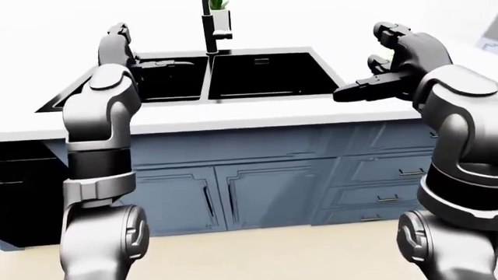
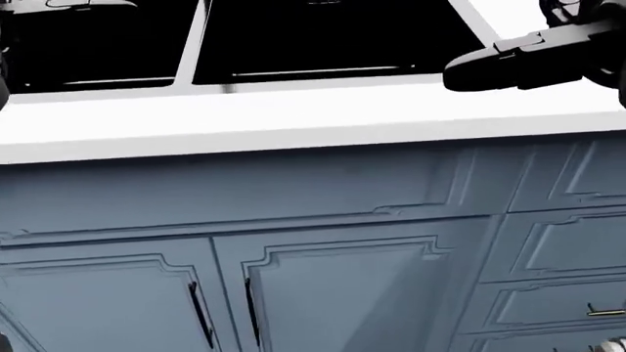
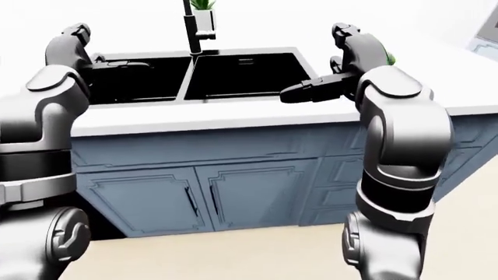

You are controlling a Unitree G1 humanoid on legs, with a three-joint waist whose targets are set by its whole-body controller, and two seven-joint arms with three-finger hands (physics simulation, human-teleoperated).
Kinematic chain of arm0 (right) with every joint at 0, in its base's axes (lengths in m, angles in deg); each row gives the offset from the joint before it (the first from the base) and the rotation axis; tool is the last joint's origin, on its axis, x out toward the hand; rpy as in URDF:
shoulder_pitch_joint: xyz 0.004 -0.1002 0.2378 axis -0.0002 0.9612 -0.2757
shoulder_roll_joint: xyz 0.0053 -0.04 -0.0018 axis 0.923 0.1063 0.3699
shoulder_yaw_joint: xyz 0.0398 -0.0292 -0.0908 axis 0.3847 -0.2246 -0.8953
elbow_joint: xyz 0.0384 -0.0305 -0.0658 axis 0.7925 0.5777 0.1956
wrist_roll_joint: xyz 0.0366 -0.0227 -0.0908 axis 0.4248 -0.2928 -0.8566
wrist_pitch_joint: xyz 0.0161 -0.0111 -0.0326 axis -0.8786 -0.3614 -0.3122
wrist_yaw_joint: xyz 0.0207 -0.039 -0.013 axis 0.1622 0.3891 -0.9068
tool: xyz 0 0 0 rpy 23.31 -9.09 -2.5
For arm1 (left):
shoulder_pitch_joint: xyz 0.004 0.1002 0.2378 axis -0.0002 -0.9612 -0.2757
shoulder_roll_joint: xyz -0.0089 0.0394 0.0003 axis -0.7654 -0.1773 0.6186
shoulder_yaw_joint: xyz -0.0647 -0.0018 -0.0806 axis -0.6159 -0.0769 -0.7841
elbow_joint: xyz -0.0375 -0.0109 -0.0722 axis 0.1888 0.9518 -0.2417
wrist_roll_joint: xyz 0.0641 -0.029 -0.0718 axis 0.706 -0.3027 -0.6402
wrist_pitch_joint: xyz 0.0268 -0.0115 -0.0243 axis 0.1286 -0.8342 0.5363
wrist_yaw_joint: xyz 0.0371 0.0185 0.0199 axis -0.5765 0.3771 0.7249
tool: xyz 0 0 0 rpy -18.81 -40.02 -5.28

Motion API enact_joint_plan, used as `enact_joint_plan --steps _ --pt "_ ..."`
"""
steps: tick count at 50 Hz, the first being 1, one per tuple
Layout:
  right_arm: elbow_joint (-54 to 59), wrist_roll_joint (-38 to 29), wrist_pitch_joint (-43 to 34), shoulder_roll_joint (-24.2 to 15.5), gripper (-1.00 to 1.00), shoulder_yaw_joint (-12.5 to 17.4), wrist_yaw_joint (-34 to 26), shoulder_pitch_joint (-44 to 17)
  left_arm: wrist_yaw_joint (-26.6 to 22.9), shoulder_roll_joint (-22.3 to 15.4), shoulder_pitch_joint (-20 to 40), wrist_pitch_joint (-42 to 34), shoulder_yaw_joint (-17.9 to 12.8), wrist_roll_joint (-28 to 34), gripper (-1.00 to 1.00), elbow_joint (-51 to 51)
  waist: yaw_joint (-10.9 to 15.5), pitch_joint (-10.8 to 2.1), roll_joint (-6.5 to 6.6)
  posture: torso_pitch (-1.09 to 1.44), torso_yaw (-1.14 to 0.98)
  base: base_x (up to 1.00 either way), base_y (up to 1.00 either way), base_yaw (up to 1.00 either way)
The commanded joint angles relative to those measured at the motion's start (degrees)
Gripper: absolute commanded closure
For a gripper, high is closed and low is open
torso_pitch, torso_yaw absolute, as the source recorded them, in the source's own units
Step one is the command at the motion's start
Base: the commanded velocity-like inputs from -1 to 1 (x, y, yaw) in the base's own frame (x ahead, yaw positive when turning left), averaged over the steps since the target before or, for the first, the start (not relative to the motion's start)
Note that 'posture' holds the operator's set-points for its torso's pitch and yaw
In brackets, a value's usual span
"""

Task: Turn the sink spout to the right.

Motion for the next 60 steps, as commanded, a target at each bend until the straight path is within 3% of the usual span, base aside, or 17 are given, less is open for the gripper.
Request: enact_joint_plan --steps 1,9,12,15,22,26,27,29,37,40,41,43,49,54,55,56,60 --pt "-1.06 -0.31 1.54 -1.24 -1.0 0.96 0.12 -2.37 -0.03 -0.59 2.48 1.37 0.04 -0.09 -1.0 -1.17 -0.74 -1.73 1.29 0.0 0.0 0.23 0.0 0.0" --pt "-0.66 -0.68 1.38 -1.29 -1.0 0.63 -0.05 -3.16 0.0 -1.85 3.46 2.12 -0.5 -0.66 -1.0 1.04 0.36 -1.58 -2.9 0.0 0.0 0.22 0.0 0.0" --pt "-0.3 -0.85 1.75 -1.07 -1.0 0.54 -0.07 -3.12 0.02 -2.16 3.52 2.87 -0.66 -0.91 -1.0 2.21 0.85 -2.37 -7.06 0.0 0.0 0.22 0.0 0.0" --pt "-0.33 -0.91 1.88 -0.98 -1.0 0.66 -0.1 -2.92 0.11 -2.46 3.8 3.1 -0.65 -1.08 -1.0 2.91 0.64 -1.69 -6.77 0.0 0.0 0.22 0.0 0.0" --pt "-0.81 -0.98 1.26 -1.16 -1.0 0.76 -0.24 -3.13 0.44 -3.33 4.67 3.2 -0.88 -1.63 -1.0 4.15 -0.12 -1.23 -3.23 0.0 0.0 0.22 0.0 0.0" --pt "-1.34 -0.96 0.76 -1.22 -1.0 0.9 -0.3 -3.12 0.61 -3.75 4.93 3.41 -0.95 -1.79 -1.0 4.72 -0.9 -2.44 2.02 0.0 0.0 0.22 0.0 0.0" --pt "-1.44 -0.96 0.77 -1.16 -1.0 0.92 -0.28 -3.03 0.65 -3.8 4.98 3.34 -0.95 -1.84 -1.0 4.71 -0.49 -2.09 0.25 0.0 0.0 0.23 0.0 0.0" --pt "-1.6 -0.96 0.62 -1.14 -1.0 0.89 -0.26 -3.0 0.73 -3.87 5.03 3.22 -0.98 -1.95 -1.0 4.63 -0.61 -1.85 1.33 0.0 0.0 0.21 0.0 0.0" --pt "-1.21 -0.89 0.56 -1.45 -1.0 0.88 -0.43 -3.45 0.41 -5.11 5.73 4.09 -1.12 -1.94 -1.0 6.46 0.39 -1.65 -3.1 0.0 0.0 0.22 0.0 0.0" --pt "-0.92 -0.99 0.36 -1.49 -1.0 0.58 -0.44 -4.04 0.24 -5.58 5.87 4.78 -1.22 -1.78 -1.0 7.61 0.84 -2.69 -7.7 0.0 0.0 0.22 0.0 0.0" --pt "-0.95 -1.05 0.24 -1.5 -1.0 0.48 -0.45 -4.13 0.23 -5.62 5.89 4.96 -1.24 -1.76 -1.0 7.91 0.48 -2.17 -5.32 0.0 0.0 0.22 0.0 0.0" --pt "-0.79 -1.11 0.11 -1.63 -1.0 0.41 -0.57 -4.47 0.22 -5.71 6.01 5.05 -1.21 -1.72 -1.0 8.19 0.44 -1.82 -6.56 0.0 0.0 0.22 0.0 0.0" --pt "-0.86 -1.33 0.04 -1.47 -1.0 0.37 -0.68 -4.54 0.32 -5.87 6.2 4.78 -1.29 -1.82 -1.0 8.22 -0.11 -1.33 -3.48 0.0 0.0 0.22 0.0 0.0" --pt "-1.1 -1.42 0.34 -1.24 -1.0 0.61 -0.72 -3.84 0.4 -6.11 6.38 4.75 -1.45 -2.01 -1.0 8.58 -1.34 -2.89 1.72 0.0 0.0 0.22 0.0 0.0" --pt "-1.08 -1.41 0.39 -1.24 -1.0 0.67 -0.73 -3.83 0.39 -6.23 6.5 4.8 -1.49 -2.04 -1.0 8.77 -0.6 -1.96 0.85 0.0 0.0 0.21 0.0 0.0" --pt "-1.04 -1.4 0.38 -1.28 -1.0 0.71 -0.74 -3.89 0.37 -6.35 6.59 4.96 -1.53 -2.06 -1.0 9.08 -0.93 -1.79 1.81 0.0 0.0 0.22 0.0 0.0" --pt "-1.29 -1.39 0.25 -1.14 -1.0 0.66 -0.67 -3.74 0.5 -6.36 6.45 5.27 -1.53 -2.19 -1.0 9.41 -0.3 -2.12 0.09 0.0 0.0 0.22 0.0 0.0"
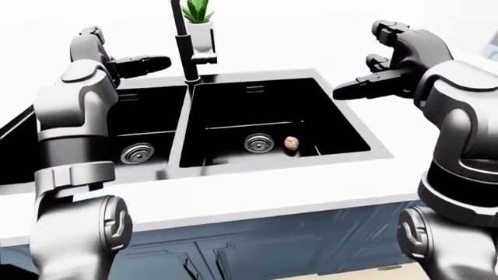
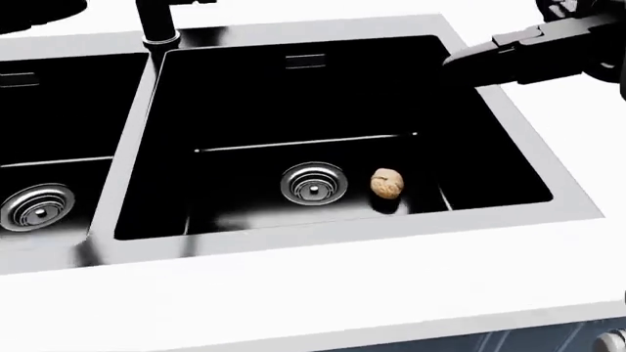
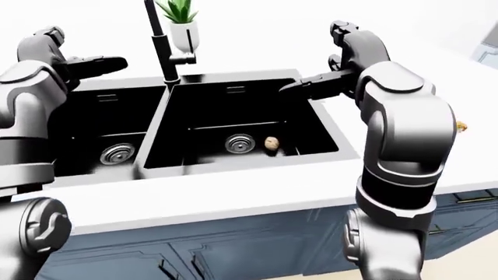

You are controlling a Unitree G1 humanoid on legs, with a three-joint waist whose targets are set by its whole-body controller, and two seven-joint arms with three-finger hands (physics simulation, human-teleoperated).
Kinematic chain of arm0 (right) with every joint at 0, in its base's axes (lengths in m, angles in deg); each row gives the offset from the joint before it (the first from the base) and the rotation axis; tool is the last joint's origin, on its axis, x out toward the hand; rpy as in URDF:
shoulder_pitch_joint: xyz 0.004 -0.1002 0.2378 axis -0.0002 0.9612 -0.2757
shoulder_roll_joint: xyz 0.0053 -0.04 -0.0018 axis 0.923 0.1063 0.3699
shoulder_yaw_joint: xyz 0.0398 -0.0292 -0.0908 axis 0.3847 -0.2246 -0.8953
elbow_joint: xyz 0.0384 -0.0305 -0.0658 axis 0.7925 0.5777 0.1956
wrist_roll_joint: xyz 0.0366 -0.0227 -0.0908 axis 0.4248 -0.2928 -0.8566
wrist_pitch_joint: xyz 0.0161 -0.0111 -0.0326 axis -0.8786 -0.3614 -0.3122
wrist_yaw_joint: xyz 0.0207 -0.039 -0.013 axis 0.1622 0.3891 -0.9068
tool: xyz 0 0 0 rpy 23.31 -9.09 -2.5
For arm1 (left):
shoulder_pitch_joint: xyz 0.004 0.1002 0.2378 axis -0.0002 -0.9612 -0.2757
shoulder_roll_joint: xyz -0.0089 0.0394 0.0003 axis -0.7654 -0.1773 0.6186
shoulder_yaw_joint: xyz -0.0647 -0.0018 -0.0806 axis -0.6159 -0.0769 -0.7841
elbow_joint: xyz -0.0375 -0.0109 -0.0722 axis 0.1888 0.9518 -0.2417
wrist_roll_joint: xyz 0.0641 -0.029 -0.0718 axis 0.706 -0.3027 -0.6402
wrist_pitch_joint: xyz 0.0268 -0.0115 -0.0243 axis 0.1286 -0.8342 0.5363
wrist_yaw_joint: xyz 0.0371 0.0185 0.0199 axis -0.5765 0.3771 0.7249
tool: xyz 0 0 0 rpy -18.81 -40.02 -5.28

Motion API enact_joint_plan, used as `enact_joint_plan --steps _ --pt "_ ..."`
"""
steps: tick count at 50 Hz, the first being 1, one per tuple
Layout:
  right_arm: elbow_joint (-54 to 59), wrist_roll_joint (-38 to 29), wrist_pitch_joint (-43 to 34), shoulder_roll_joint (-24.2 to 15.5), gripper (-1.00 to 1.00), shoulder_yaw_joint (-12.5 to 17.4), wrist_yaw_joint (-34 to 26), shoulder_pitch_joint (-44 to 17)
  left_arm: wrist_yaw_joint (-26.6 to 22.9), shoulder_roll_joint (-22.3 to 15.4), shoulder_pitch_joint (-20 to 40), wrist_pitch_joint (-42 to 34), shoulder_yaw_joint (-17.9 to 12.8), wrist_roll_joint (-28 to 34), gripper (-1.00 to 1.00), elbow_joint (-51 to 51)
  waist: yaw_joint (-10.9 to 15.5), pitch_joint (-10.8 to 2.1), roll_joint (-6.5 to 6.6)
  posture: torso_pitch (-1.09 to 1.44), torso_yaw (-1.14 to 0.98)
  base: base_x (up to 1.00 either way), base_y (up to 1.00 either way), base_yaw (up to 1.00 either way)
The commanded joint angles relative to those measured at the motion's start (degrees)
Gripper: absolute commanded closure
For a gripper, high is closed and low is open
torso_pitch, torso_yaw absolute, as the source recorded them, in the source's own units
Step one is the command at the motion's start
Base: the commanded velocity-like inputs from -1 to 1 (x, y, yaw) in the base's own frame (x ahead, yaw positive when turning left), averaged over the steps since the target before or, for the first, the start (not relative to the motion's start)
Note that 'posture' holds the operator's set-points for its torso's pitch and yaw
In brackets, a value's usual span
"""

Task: Turn the sink spout to the right.

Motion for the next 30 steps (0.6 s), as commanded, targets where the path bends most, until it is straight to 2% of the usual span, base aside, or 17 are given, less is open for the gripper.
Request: enact_joint_plan --steps 1,5,7,8,9,10,11,17,19,21,22,23,24,25,27,28,30 --pt "-1.46 -0.77 2.28 -1.0 -1.0 1.12 0.6 -2.07 -0.37 -0.44 2.47 2.39 0.18 -0.33 -1.0 -2.28 -0.3 -1.42 0.04 0.0 0.0 0.21 0.0 0.0" --pt "-1.63 -0.74 2.1 -1.05 -1.0 1.09 0.59 -2.17 -0.45 -0.82 2.57 2.64 0.02 -0.45 -1.0 -1.69 0.22 -1.19 -2.7 0.0 0.0 0.22 0.0 0.0" --pt "-1.83 -0.72 1.83 -1.13 -1.0 1.12 0.55 -2.21 -0.59 -1.48 2.75 3.1 -0.2 -0.46 -1.0 -0.76 0.65 -1.62 -5.32 0.0 0.0 0.22 0.0 0.0" --pt "-1.85 -0.72 1.77 -1.15 -1.0 1.1 0.56 -2.28 -0.62 -1.72 2.67 3.17 -0.31 -0.53 -1.0 -0.6 0.74 -2.23 -7.43 0.0 0.0 0.22 0.0 0.0" --pt "-1.74 -0.72 1.83 -1.08 -1.0 1.04 0.6 -2.37 -0.66 -1.99 2.64 3.24 -0.43 -0.61 -1.0 -0.38 0.4 -1.63 -4.86 0.0 0.0 0.21 0.0 0.0" --pt "-1.54 -0.74 1.97 -1.04 -1.0 0.96 0.62 -2.4 -0.65 -2.11 2.62 3.36 -0.45 -0.65 -1.0 -0.22 0.55 -1.53 -6.15 0.0 0.0 0.23 0.0 0.0" --pt "-1.43 -0.74 2.01 -1.04 -1.0 0.94 0.61 -2.49 -0.62 -2.19 2.54 3.41 -0.46 -0.68 -1.0 -0.18 0.33 -1.34 -6.06 0.0 0.0 0.22 0.0 0.0" --pt "-1.62 -0.73 1.83 -1.15 -1.0 1.06 0.51 -2.46 -0.54 -2.73 2.74 3.79 -0.5 -0.78 -1.0 0.58 -0.23 -1.72 -3.1 0.0 0.0 0.22 0.0 0.0" --pt "-1.52 -0.73 1.75 -1.19 -1.0 0.96 0.49 -2.67 -0.49 -2.77 2.9 3.76 -0.45 -0.82 -1.0 0.62 -0.54 -1.78 -1.35 0.0 0.0 0.21 0.0 0.0" --pt "-1.39 -0.71 1.6 -1.43 -1.0 1.0 0.36 -2.94 -0.41 -2.8 2.97 4.03 -0.43 -0.77 -1.0 0.93 -0.99 -1.78 1.64 0.0 0.0 0.22 0.0 0.0" --pt "-1.48 -0.73 1.53 -1.41 -1.0 0.94 0.36 -2.92 -0.37 -2.91 3.06 4.09 -0.51 -0.8 -1.0 1.1 -1.02 -1.59 0.96 0.0 0.0 0.23 0.0 0.0" --pt "-1.46 -0.75 1.54 -1.4 -1.0 0.92 0.35 -2.96 -0.34 -3.0 3.11 4.07 -0.56 -0.85 -1.0 1.14 -0.66 -1.3 0.84 0.0 0.0 0.22 0.0 0.0" --pt "-1.32 -0.77 1.66 -1.4 -1.0 0.93 0.35 -3.01 -0.27 -3.12 3.22 4.1 -0.63 -0.9 -1.0 1.22 -1.04 -1.48 1.85 0.0 0.0 0.22 0.0 0.0" --pt "-1.24 -0.79 1.71 -1.36 -1.0 0.9 0.36 -3.04 -0.26 -3.23 3.39 4.19 -0.69 -0.98 -1.0 1.45 -0.74 -1.43 1.7 0.0 0.0 0.22 0.0 0.0" --pt "-1.39 -0.83 1.46 -1.35 -1.0 0.81 0.35 -3.24 -0.05 -3.33 3.48 4.31 -0.84 -1.24 -1.0 1.53 -0.4 -1.69 0.81 0.0 0.0 0.22 0.0 0.0" --pt "-1.35 -0.86 1.5 -1.3 -1.0 0.73 0.37 -3.25 0.0 -3.28 3.38 4.39 -0.82 -1.33 -1.0 1.54 0.03 -2.72 0.41 0.0 0.0 0.23 0.0 0.0" --pt "-1.53 -0.87 1.5 -1.31 -1.0 0.88 0.29 -3.05 0.07 -3.22 3.25 4.55 -0.74 -1.45 -1.0 1.69 0.15 -2.56 -0.58 0.0 0.0 0.21 0.0 0.0"
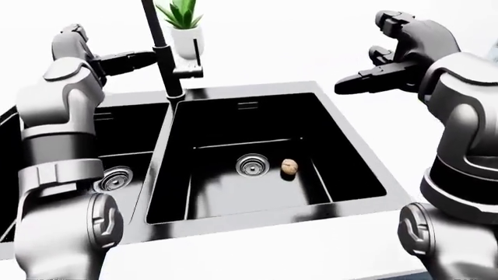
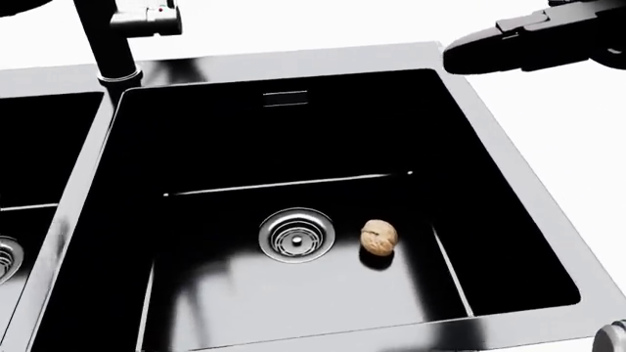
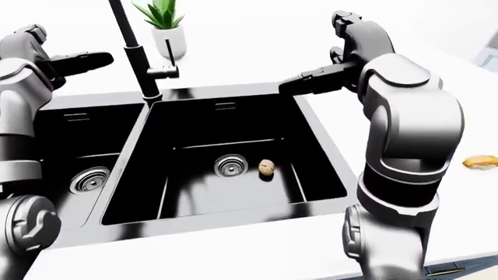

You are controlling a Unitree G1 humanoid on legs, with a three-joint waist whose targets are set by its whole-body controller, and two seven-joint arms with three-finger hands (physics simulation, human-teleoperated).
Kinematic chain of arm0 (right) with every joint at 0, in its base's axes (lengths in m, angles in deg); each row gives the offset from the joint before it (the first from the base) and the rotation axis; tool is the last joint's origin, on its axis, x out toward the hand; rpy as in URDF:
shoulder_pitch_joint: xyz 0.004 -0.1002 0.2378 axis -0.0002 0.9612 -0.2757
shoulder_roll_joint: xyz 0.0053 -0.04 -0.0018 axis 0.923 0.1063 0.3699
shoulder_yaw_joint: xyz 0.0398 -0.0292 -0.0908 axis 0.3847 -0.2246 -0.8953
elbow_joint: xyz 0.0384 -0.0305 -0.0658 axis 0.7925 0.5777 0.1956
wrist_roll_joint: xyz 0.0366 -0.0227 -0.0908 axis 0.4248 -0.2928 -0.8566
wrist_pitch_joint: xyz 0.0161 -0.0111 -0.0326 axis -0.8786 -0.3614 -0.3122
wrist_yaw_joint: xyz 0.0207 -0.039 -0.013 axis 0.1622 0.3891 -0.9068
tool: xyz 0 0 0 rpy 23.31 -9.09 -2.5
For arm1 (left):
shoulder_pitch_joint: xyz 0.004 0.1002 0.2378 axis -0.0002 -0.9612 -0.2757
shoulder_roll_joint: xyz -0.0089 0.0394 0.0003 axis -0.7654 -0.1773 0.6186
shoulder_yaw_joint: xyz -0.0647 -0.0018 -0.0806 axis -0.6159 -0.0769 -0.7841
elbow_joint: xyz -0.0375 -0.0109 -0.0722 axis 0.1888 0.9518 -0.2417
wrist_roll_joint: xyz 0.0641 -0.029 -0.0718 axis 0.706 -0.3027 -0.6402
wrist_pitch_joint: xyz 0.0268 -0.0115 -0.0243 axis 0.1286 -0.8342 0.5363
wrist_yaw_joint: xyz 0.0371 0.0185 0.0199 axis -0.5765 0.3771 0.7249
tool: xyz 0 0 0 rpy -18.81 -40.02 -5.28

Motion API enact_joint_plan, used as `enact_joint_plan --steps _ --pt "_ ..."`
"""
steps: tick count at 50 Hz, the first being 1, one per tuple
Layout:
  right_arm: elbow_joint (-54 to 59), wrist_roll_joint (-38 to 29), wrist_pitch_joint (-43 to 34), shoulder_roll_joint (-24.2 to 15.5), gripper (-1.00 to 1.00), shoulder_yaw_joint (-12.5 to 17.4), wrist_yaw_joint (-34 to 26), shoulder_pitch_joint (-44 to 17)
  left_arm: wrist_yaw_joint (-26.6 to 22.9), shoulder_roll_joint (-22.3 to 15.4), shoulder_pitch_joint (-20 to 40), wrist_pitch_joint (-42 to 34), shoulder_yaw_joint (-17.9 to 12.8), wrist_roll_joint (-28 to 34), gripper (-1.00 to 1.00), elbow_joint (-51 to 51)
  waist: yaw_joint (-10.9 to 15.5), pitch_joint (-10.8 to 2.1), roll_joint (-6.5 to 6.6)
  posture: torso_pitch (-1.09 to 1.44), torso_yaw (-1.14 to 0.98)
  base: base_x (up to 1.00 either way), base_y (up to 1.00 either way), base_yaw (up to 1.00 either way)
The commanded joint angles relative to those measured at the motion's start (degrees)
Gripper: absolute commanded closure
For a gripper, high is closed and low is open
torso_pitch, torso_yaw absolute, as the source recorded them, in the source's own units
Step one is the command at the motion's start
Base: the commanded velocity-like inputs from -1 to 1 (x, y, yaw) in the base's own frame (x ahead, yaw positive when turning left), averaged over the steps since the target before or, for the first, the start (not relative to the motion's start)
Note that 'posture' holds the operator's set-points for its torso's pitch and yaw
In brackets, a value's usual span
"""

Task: Turn the sink spout to the right.

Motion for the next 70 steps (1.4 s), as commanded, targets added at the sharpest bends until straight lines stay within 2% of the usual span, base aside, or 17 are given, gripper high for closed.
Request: enact_joint_plan --steps 1,5,6,7,8,10,14,18,19,20,22,23,25,30,37,52,70 --pt "-1.33 -0.72 1.43 -0.9 -1.0 0.99 0.44 -1.4 -0.34 -0.37 2.28 1.95 0.22 -0.51 -1.0 -2.16 -0.33 -1.54 0.29 0.0 0.0 0.22 0.0 0.0" --pt "-1.63 -0.71 1.36 -0.88 -1.0 1.16 0.43 -1.12 -0.13 -0.38 2.23 1.71 0.23 -0.72 -1.0 -2.46 0.4 -0.81 -3.83 0.0 0.0 0.22 0.0 0.0" --pt "-1.72 -0.71 1.27 -0.85 -1.0 1.16 0.45 -1.11 -0.1 -0.39 2.19 1.68 0.22 -0.76 -1.0 -2.55 -0.14 -0.35 -2.73 0.0 0.0 0.22 0.0 0.0" --pt "-1.82 -0.7 1.26 -0.78 -1.0 1.15 0.49 -1.04 -0.1 -0.45 2.17 1.65 0.17 -0.85 -1.0 -2.63 -0.96 -1.12 -4.48 0.0 0.0 0.22 0.0 0.0" --pt "-1.71 -0.71 1.32 -0.8 -1.0 1.14 0.5 -1.06 -0.14 -0.48 2.15 1.78 0.15 -0.91 -1.0 -2.58 -0.86 -1.69 -5.4 0.0 0.0 0.23 0.0 0.0" --pt "-1.59 -0.7 1.35 -0.82 -1.0 1.11 0.52 -1.15 -0.45 -0.66 2.17 1.85 0.07 -1.24 -1.0 -2.64 -1.15 -2.51 -4.87 0.0 0.0 0.22 0.0 0.0" --pt "-1.75 -0.67 1.12 -0.88 -1.0 1.1 0.5 -1.3 -0.56 -0.87 2.16 1.56 0.51 -0.75 -1.0 -3.17 -1.3 -2.06 -3.2 0.0 0.0 0.22 0.0 0.0" --pt "-1.83 -0.66 1.03 -1.03 -1.0 1.2 0.45 -1.37 -0.52 -0.84 2.25 1.68 0.37 -0.62 -1.0 -3.11 -1.25 -0.96 -1.06 0.0 0.0 0.22 0.0 0.0" --pt "-2.39 -0.43 0.99 -0.87 -1.0 1.49 0.35 -1.22 -0.57 -0.81 2.19 1.77 0.33 -0.66 -1.0 -3.25 -1.56 0.61 -0.29 0.0 0.0 0.0 0.0 0.0" --pt "-2.47 -0.47 1.14 -0.88 -1.0 1.35 0.45 -1.13 -0.57 -0.75 2.1 1.77 0.31 -0.7 -1.0 -3.42 -2.1 0.57 -0.05 0.0 0.0 0.0 0.0 0.0" --pt "-2.19 -0.39 1.41 -0.83 -1.0 1.37 0.46 -1.15 -0.58 -0.67 1.95 1.79 0.3 -0.75 -1.0 -3.57 -2.22 1.31 2.73 0.0 0.0 0.0 0.0 0.0" --pt "-2.03 -0.37 1.52 -0.83 -1.0 1.34 0.51 -1.21 -0.63 -0.74 1.84 1.86 0.39 -0.64 -1.0 -3.89 -2.5 1.4 1.16 0.0 0.0 0.0 0.0 0.0" --pt "-1.99 -0.31 1.35 -0.85 -1.0 1.2 0.55 -1.58 -0.82 -0.85 1.71 1.66 0.32 -0.73 -1.0 -4.5 -2.35 0.65 0.87 0.0 0.0 0.0 0.0 0.0" --pt "-1.9 -0.31 1.03 -1.09 -1.0 0.96 0.5 -2.12 -1.47 -1.11 1.32 1.56 0.33 -0.8 -1.0 -5.69 -1.42 0.92 -1.12 0.0 0.0 0.0 0.0 0.0" --pt "-2.09 -0.23 1.01 -1.3 -1.0 1.26 0.29 -1.94 -1.59 -0.82 1.18 1.01 0.5 0.05 -1.0 -6.34 -0.66 0.54 -1.11 -0.01 0.0 0.0 0.0 0.0" --pt "-3.08 -0.12 0.63 -1.19 -1.0 1.41 0.43 -1.4 -1.99 -0.71 1.34 0.81 0.44 0.7 -1.0 -5.77 -0.55 -2.48 -0.66 -0.09 0.0 0.0 0.0 0.0" --pt "-2.11 -0.16 0.81 -1.41 -1.0 1.02 0.29 -2.42 -1.92 -1.13 1.46 0.35 0.27 0.78 -1.0 -5.97 -0.89 -8.62 -0.61 -0.25 0.0 0.0 0.0 0.0"
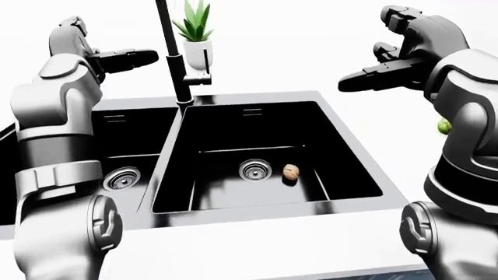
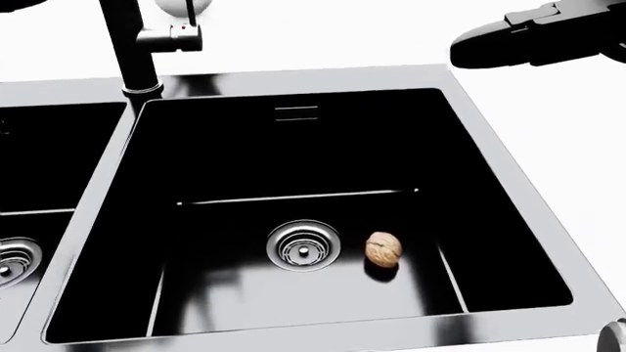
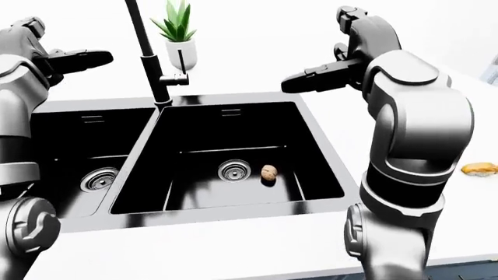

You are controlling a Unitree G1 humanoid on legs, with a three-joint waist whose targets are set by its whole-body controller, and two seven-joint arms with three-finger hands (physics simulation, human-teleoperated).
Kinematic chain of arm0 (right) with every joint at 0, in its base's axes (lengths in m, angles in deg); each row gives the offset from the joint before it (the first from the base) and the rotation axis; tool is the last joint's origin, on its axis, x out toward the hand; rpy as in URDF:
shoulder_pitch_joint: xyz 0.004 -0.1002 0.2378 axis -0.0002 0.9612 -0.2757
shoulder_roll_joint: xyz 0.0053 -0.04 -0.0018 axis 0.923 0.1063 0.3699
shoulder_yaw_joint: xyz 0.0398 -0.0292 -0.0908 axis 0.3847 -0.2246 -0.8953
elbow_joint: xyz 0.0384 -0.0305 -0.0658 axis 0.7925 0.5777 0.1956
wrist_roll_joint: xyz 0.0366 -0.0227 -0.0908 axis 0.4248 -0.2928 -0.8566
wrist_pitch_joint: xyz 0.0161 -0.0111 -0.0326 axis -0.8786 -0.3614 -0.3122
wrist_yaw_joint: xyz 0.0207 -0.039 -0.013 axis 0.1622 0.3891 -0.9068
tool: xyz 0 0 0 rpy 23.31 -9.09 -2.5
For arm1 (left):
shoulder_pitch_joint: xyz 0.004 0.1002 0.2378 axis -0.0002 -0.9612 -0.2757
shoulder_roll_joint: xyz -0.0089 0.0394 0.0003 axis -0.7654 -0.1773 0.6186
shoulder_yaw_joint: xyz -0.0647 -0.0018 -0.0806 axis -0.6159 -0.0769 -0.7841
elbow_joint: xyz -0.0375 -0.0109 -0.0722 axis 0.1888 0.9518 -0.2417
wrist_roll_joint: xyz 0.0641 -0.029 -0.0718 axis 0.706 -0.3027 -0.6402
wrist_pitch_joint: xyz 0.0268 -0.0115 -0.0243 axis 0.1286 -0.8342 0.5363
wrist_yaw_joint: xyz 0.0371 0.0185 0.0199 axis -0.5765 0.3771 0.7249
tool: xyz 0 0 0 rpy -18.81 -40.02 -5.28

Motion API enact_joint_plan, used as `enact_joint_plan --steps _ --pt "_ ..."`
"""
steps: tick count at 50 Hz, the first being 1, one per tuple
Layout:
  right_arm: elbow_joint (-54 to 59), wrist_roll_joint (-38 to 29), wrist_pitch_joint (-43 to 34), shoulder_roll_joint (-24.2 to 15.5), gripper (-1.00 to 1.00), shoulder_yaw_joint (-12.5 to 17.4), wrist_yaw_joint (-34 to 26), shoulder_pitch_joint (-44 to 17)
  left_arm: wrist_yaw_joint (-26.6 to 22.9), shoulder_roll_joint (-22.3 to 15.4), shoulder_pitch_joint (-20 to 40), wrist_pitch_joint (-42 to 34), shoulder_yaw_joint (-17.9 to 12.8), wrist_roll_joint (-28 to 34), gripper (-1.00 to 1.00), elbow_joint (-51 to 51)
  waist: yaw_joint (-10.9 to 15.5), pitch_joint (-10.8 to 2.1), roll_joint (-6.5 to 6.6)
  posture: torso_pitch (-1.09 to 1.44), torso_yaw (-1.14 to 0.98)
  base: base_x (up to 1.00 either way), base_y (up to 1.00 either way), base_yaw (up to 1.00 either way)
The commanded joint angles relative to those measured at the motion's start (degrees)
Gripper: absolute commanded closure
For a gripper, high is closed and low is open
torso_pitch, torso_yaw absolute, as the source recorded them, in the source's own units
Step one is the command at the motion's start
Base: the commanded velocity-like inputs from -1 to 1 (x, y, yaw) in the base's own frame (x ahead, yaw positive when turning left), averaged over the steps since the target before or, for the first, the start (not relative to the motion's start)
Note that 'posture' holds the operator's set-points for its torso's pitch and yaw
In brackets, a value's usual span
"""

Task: Turn the sink spout to the right.

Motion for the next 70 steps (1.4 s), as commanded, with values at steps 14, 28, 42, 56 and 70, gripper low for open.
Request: enact_joint_plan --steps 14,28,42,56,70 --pt "-1.47 -0.39 1.77 -0.42 -1.0 0.76 0.24 -1.5 -0.02 -0.97 2.47 1.89 -0.36 0.15 -1.0 -1.61 -0.3 -7.4 0.34 -0.37 0.0 0.0 0.0 0.0" --pt "-1.98 -0.13 1.52 -0.64 -1.0 1.07 0.25 -1.19 0.84 -0.61 2.66 1.85 -0.44 -0.22 -1.0 -1.39 0.2 -10.98 0.08 -0.46 0.0 0.0 0.0 0.0" --pt "-1.66 0.03 1.32 -0.77 -1.0 0.83 0.19 -2.07 1.99 0.33 12.75 12.98 1.11 1.97 -1.0 19.81 0.78 -11.08 -0.46 -0.46 0.0 0.0 0.0 0.0" --pt "-1.87 0.08 1.16 -0.7 -1.0 0.89 0.31 -2.23 3.78 1.51 16.25 21.19 1.49 4.28 -1.0 34.01 0.68 -11.46 -0.56 -0.46 0.0 0.0 0.0 0.0" --pt "-2.48 0.49 0.82 -0.93 -1.0 1.19 0.47 -1.92 5.72 3.06 17.74 21.1 1.81 4.37 -1.0 33.45 0.34 -11.7 -0.56 -0.46 0.0 0.0 0.0 0.0"
